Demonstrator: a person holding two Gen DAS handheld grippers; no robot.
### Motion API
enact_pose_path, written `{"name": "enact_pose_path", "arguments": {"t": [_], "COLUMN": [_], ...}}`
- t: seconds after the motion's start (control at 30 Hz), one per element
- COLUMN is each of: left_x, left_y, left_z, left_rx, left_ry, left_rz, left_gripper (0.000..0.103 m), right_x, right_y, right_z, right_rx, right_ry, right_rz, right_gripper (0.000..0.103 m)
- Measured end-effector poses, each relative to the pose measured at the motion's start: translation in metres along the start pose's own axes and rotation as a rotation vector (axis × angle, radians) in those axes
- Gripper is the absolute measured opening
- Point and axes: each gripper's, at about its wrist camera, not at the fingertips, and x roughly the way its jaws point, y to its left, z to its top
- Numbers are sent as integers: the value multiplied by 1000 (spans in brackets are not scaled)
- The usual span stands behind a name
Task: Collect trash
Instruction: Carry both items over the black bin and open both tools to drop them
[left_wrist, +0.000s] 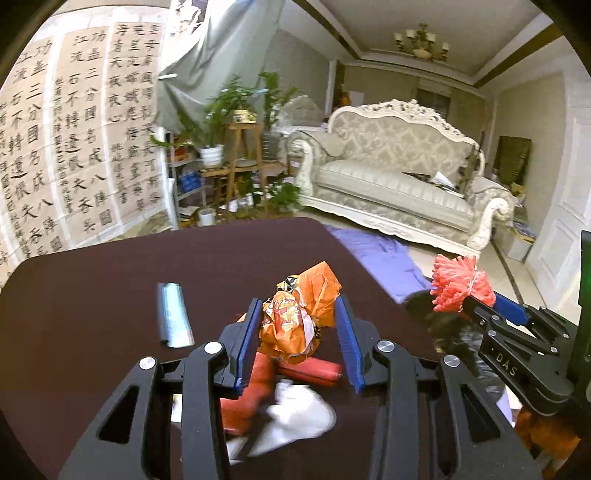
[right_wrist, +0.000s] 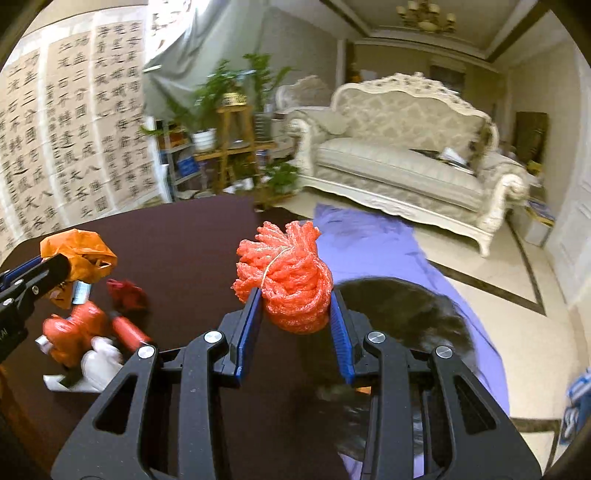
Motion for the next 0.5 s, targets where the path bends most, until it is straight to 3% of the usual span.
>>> {"name": "enact_pose_path", "arguments": {"t": [0.23, 0.5], "left_x": [18, 43], "left_y": [-46, -94], "left_z": [-4, -6], "left_rx": [50, 117], "left_ry": [13, 29], "left_rz": [-48, -96], "left_gripper": [40, 40], "right_x": [2, 13], "right_y": [-42, -73], "right_z": [-16, -26], "right_rx": [51, 84], "right_ry": [1, 0], "right_rz": [-99, -155], "right_gripper": [36, 36]}}
